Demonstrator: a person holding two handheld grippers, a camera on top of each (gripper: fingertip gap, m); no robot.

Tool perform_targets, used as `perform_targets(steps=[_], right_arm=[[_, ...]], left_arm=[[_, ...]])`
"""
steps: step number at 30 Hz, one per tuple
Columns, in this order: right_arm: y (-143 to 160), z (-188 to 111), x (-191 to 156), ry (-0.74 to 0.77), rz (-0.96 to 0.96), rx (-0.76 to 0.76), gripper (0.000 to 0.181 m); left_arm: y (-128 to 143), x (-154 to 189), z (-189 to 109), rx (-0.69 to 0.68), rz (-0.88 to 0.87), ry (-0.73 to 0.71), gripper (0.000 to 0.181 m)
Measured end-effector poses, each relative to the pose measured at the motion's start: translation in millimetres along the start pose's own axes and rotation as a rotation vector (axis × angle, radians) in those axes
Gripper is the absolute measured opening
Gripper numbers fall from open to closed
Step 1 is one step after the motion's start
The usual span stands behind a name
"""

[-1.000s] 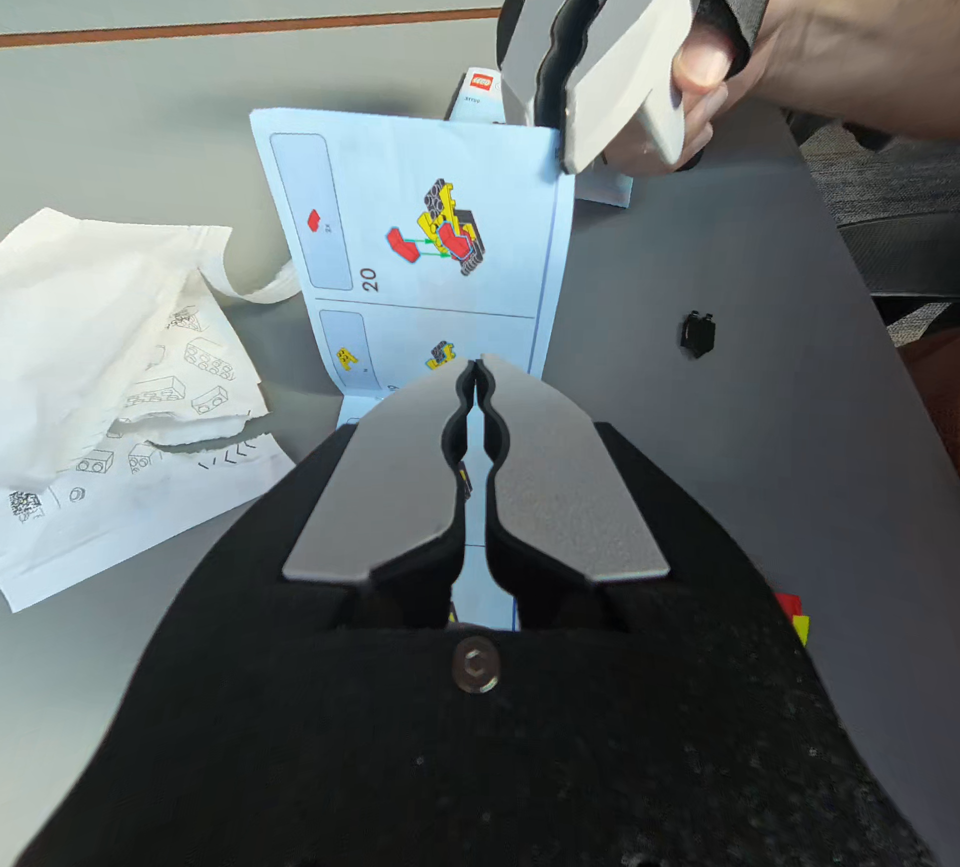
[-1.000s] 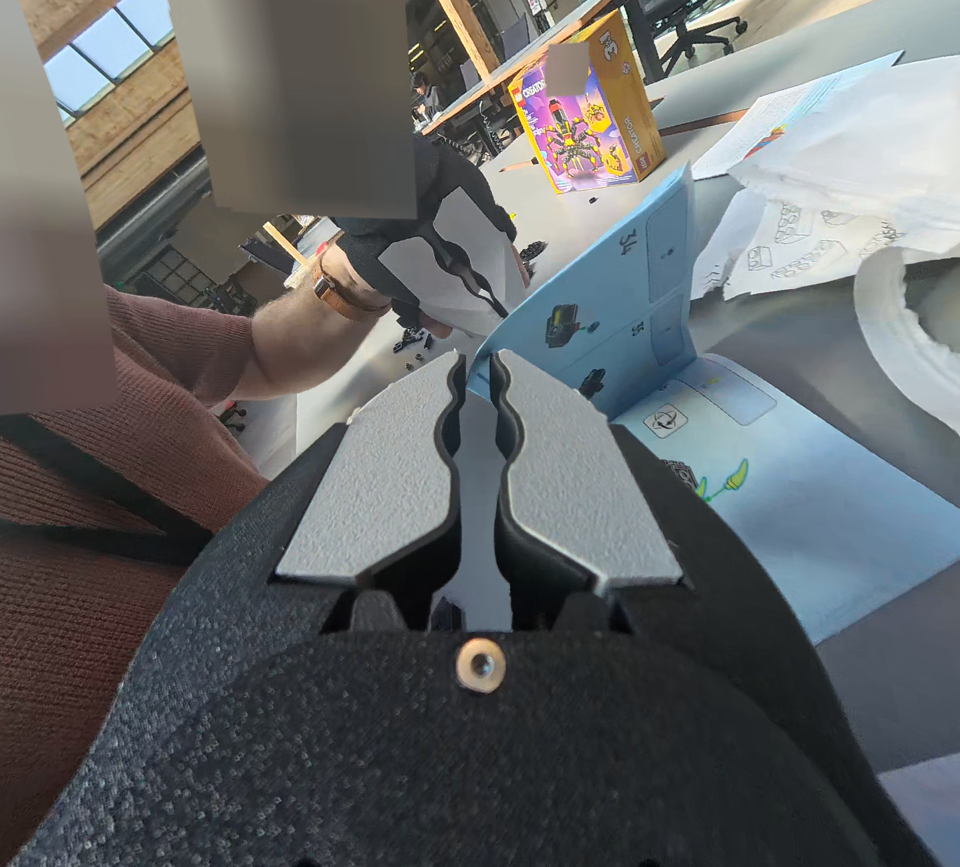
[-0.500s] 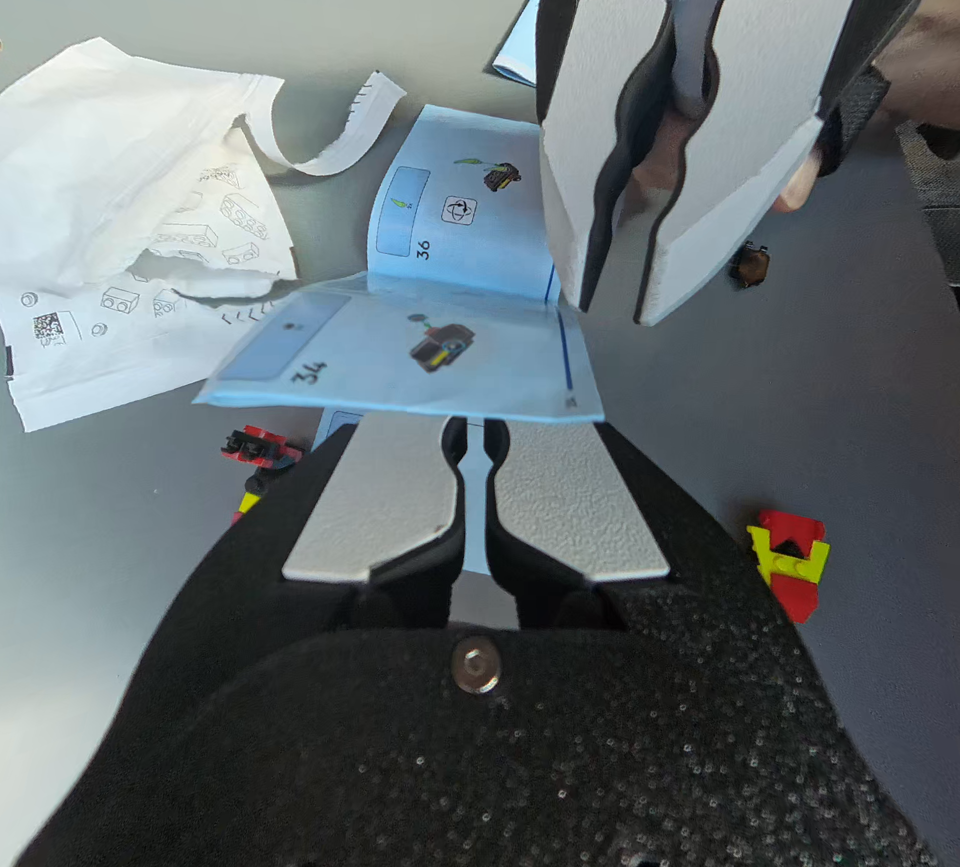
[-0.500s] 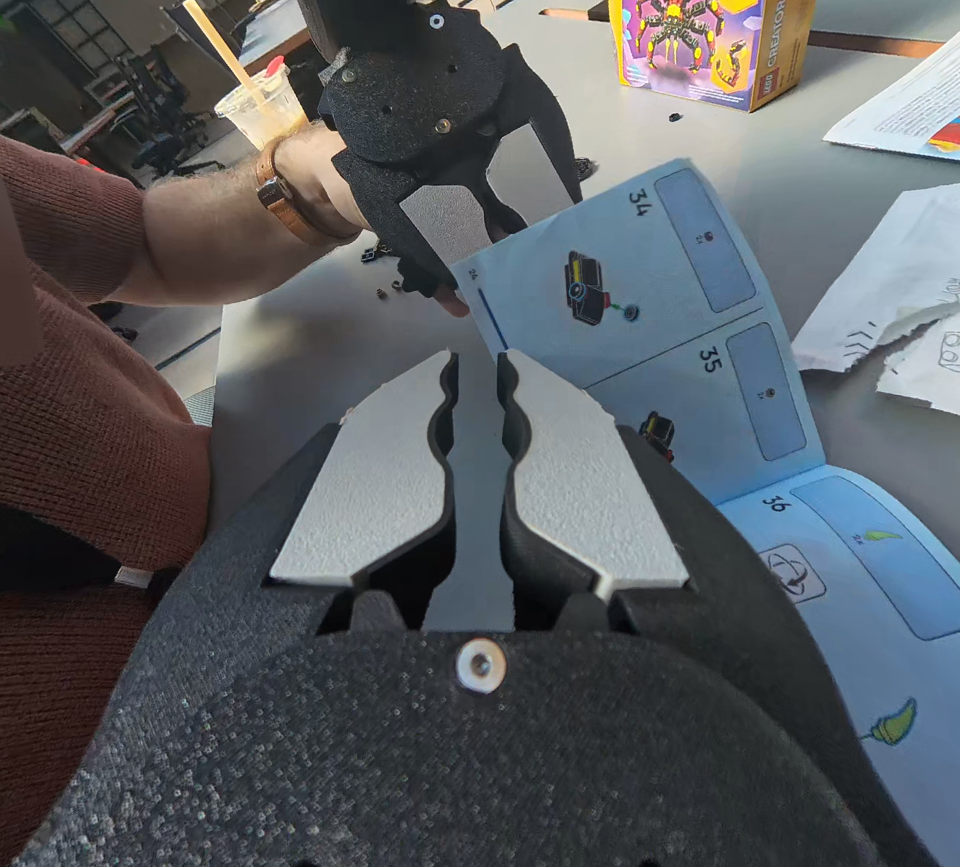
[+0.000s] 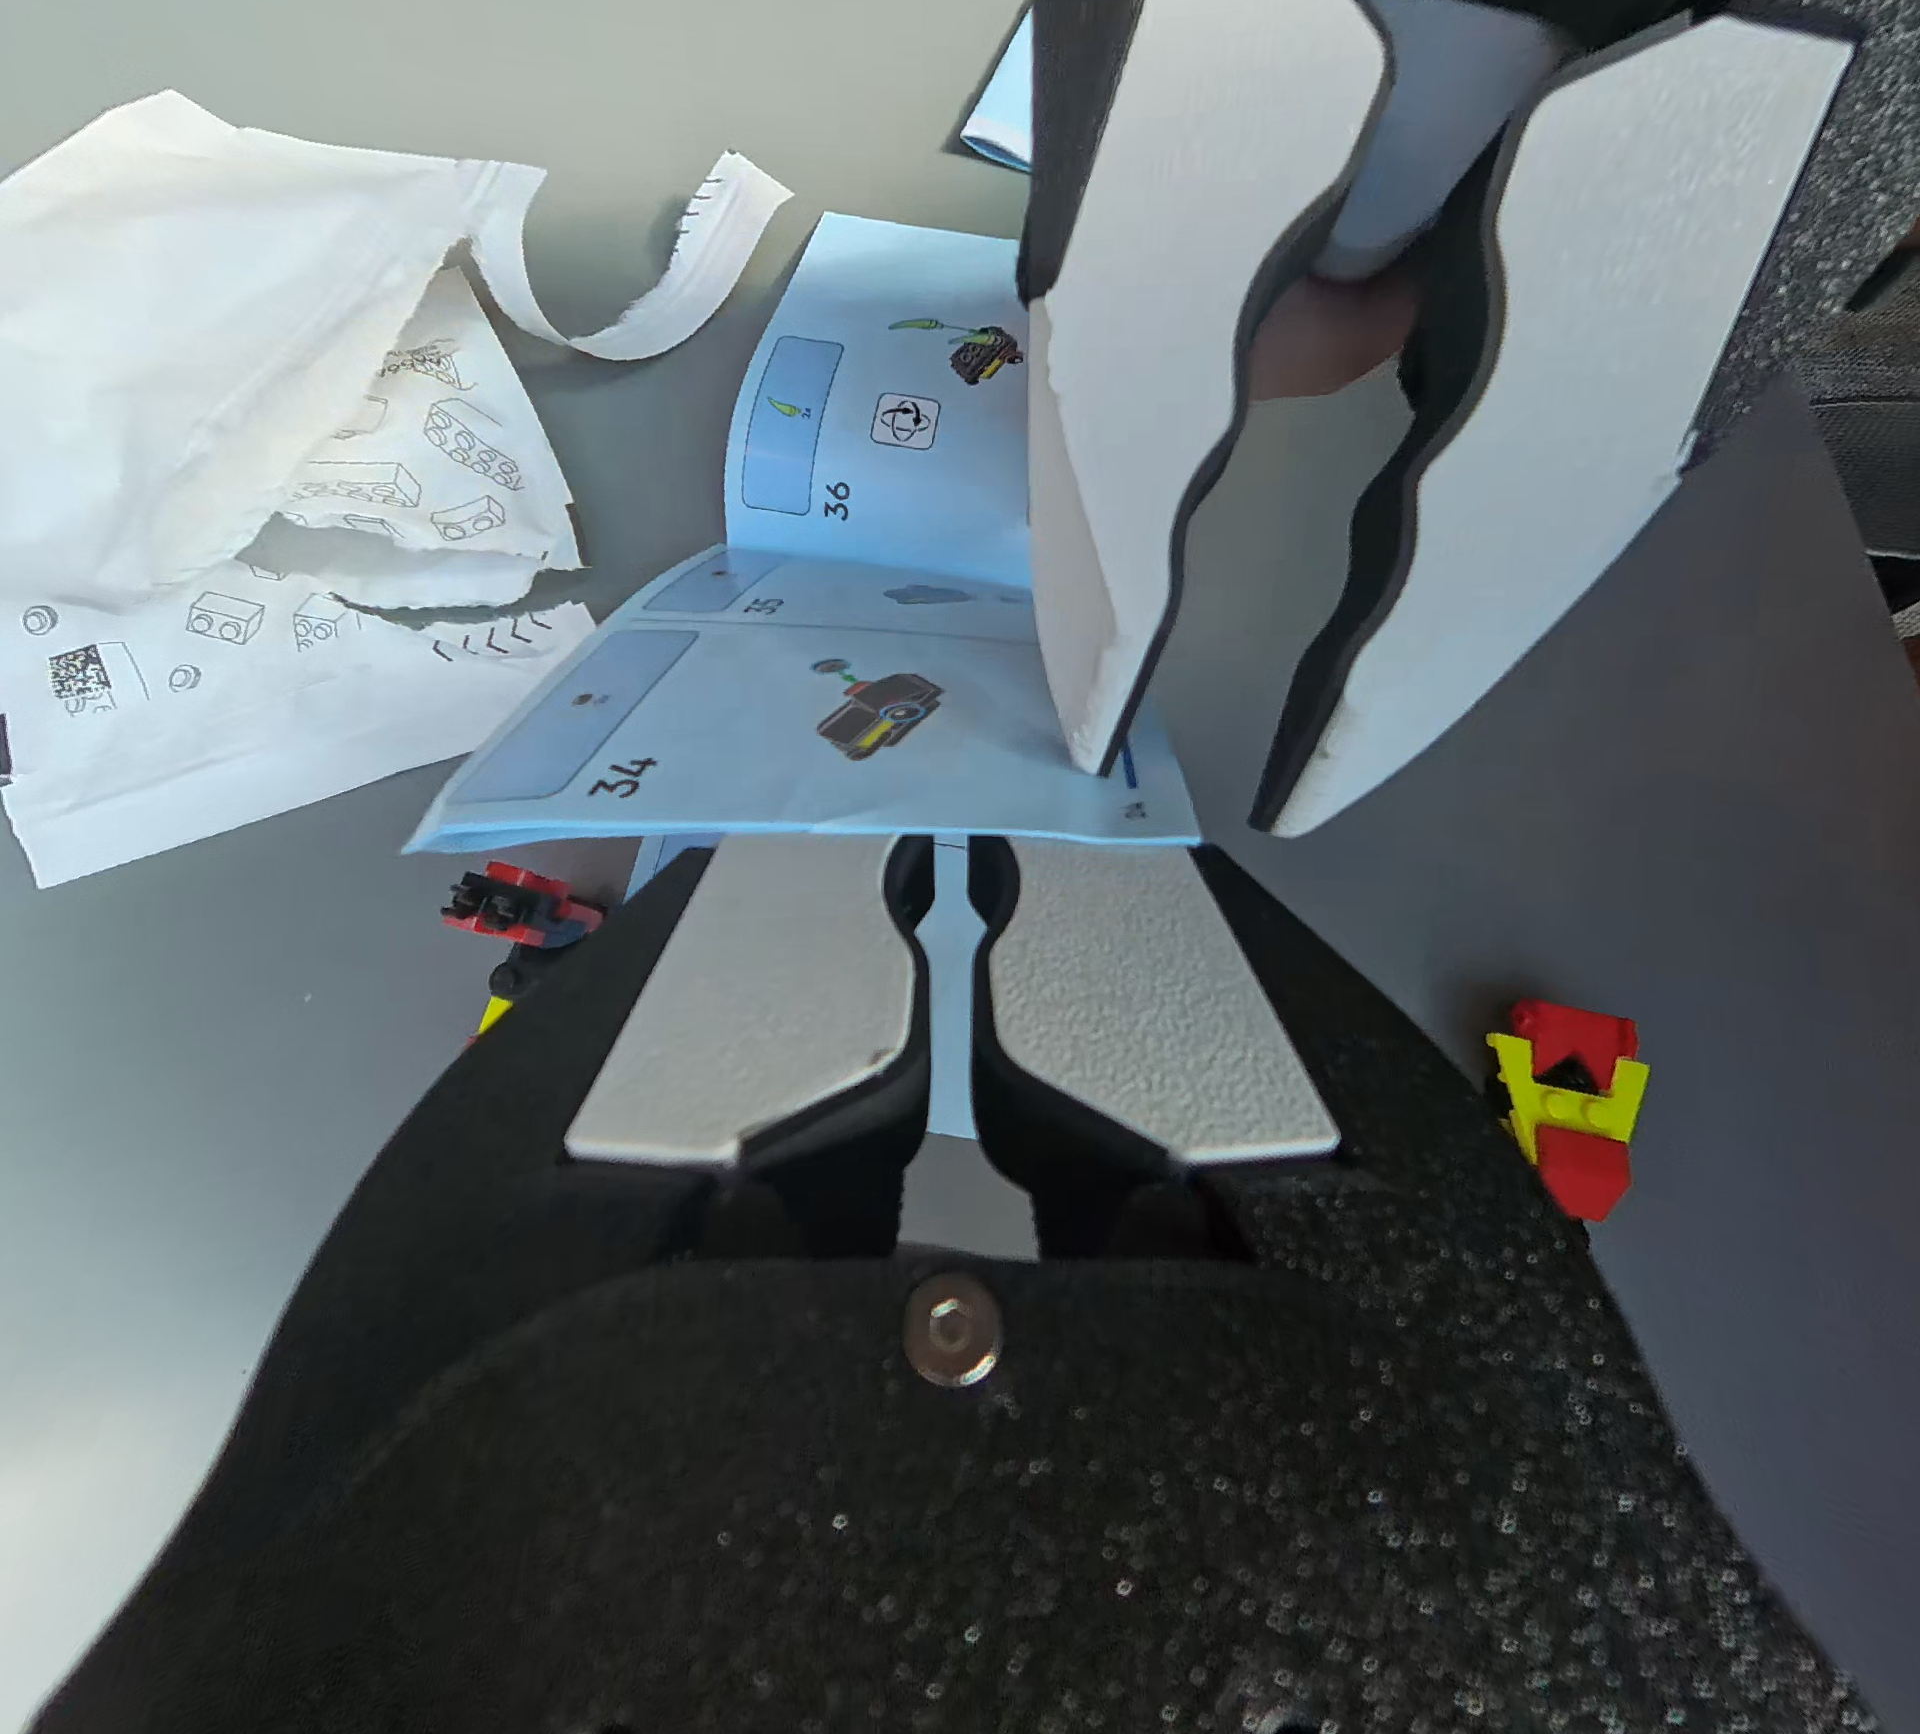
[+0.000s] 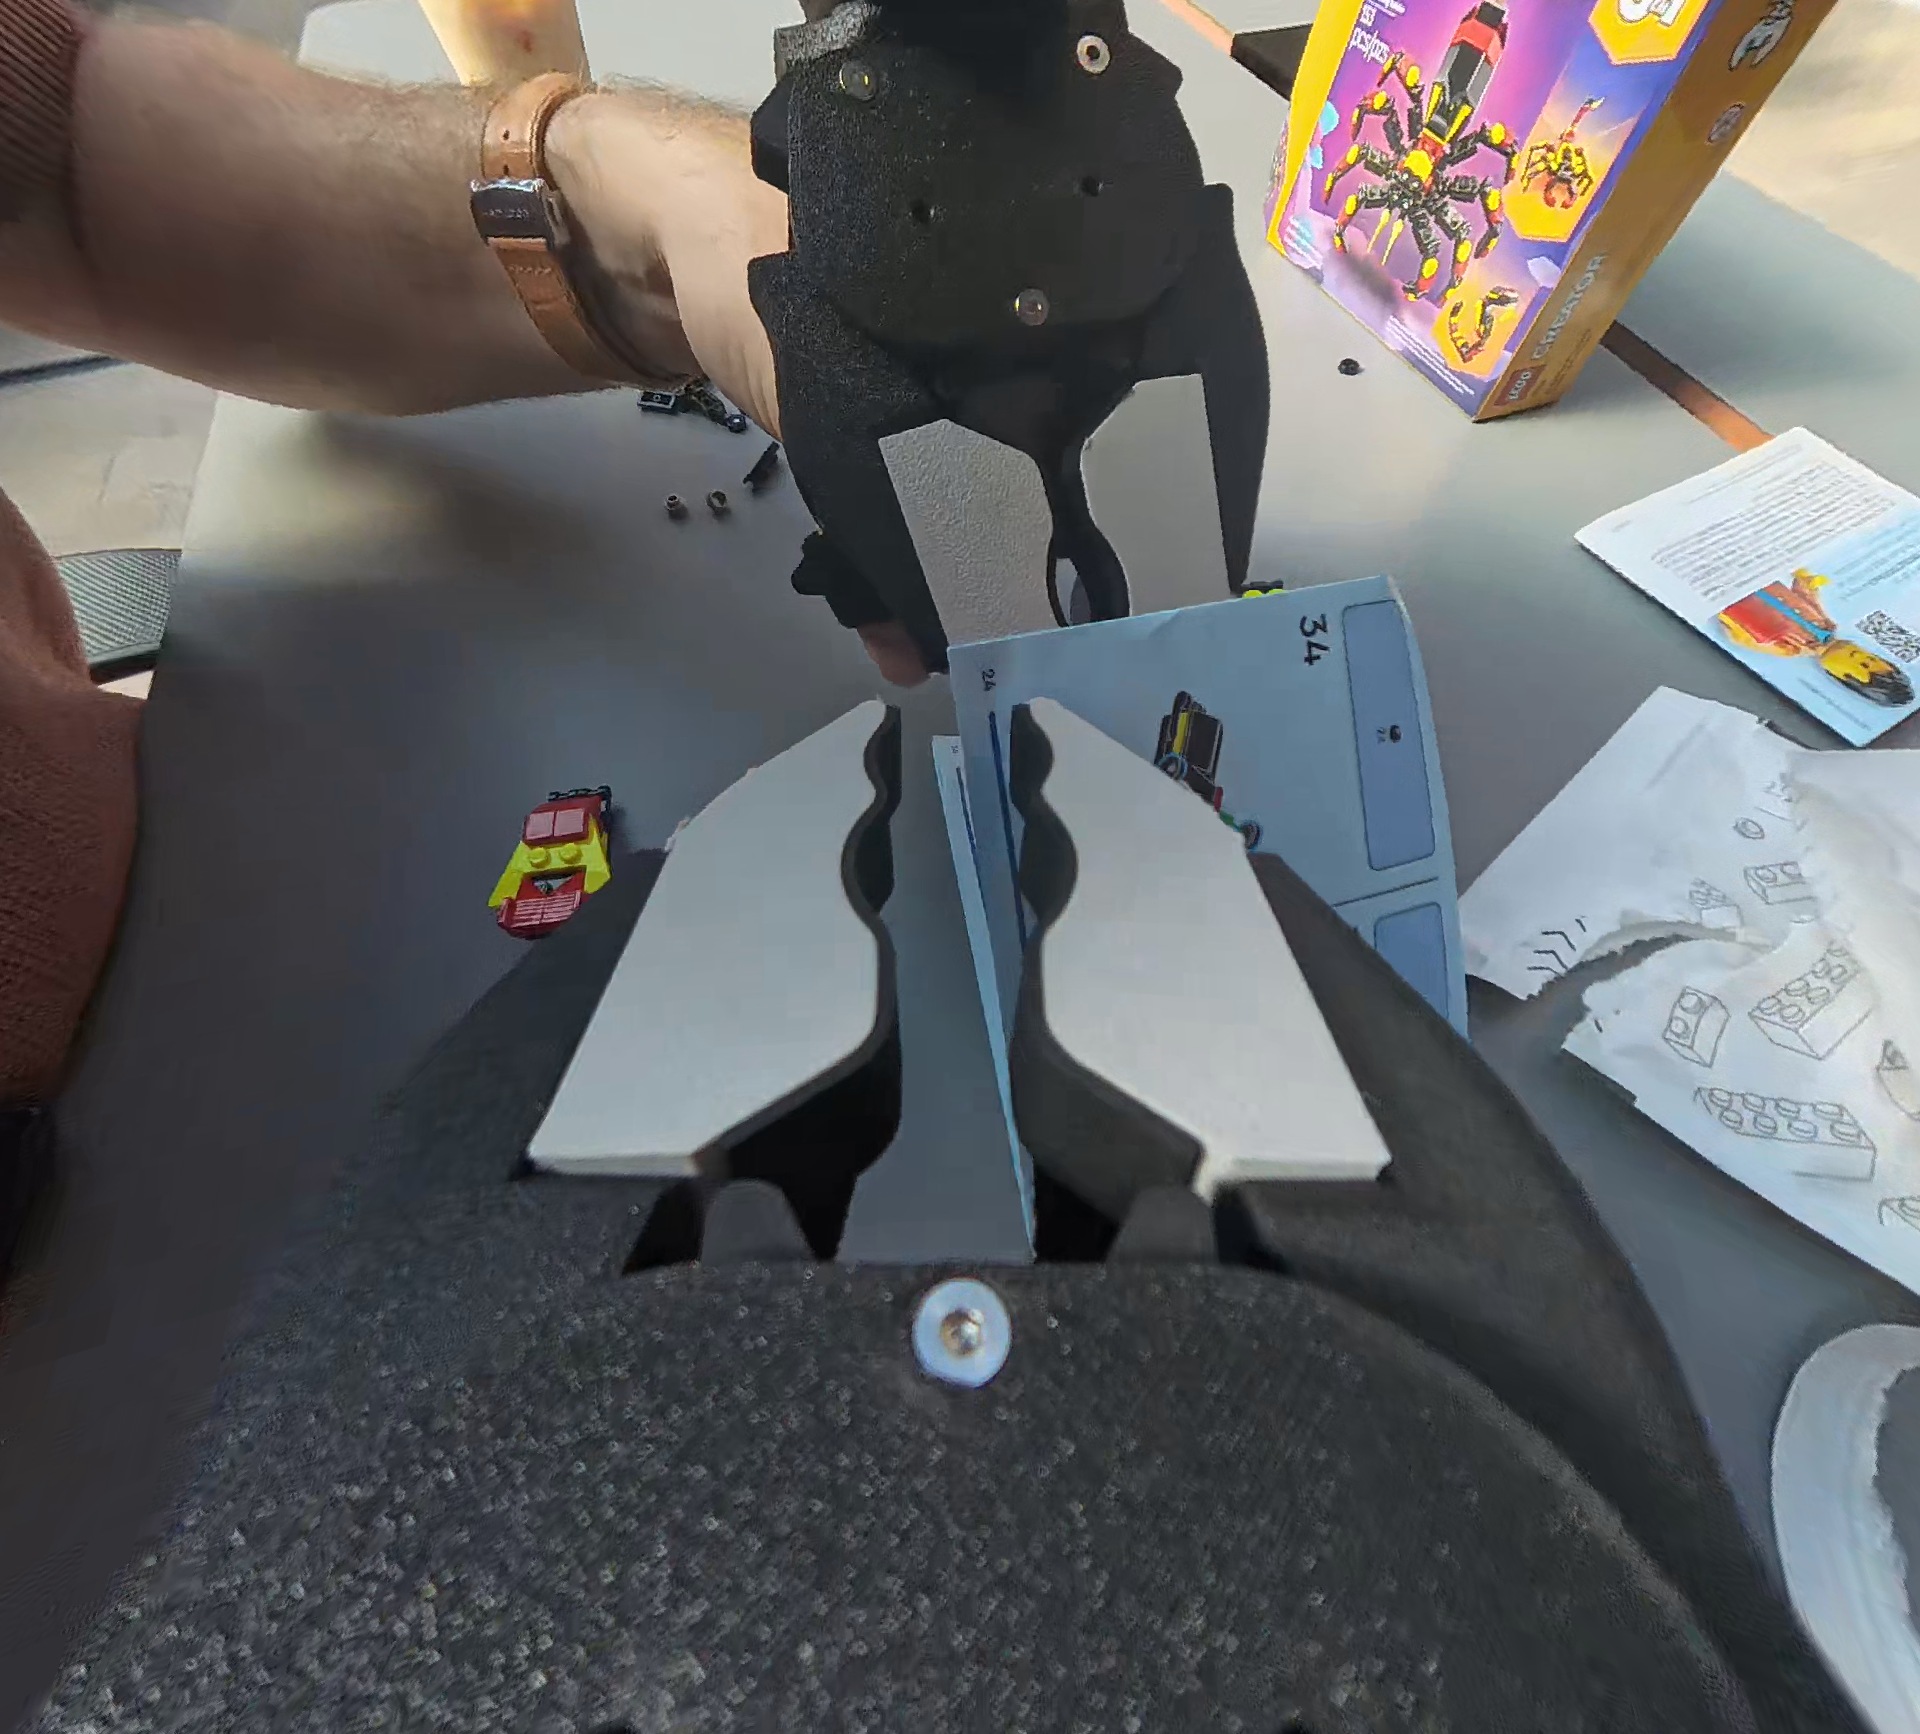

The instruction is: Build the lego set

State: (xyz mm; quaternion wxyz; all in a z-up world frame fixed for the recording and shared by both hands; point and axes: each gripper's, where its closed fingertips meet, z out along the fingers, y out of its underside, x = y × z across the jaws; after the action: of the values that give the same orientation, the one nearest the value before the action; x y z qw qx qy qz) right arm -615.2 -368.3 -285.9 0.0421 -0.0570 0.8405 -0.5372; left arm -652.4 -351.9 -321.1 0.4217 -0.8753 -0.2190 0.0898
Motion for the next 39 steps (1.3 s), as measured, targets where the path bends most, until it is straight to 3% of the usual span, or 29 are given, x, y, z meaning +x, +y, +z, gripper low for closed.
perform_targets(steps=[4,12,39], right_arm=[[-9.8,-2.2,2.8,-0.024,-0.010,0.057,0.011],[-8.5,0.9,5.0,-0.010,-0.076,0.017,0.013],[-12.0,-4.8,3.4,-0.090,0.017,0.079,0.000]], left_arm=[[0.5,0.6,-0.6,-0.004,0.008,0.007,0.000],[-2.9,2.6,-2.6,-0.007,0.021,0.019,0.000],[-4.0,5.1,-0.4,-0.012,0.031,0.039,0.000]])
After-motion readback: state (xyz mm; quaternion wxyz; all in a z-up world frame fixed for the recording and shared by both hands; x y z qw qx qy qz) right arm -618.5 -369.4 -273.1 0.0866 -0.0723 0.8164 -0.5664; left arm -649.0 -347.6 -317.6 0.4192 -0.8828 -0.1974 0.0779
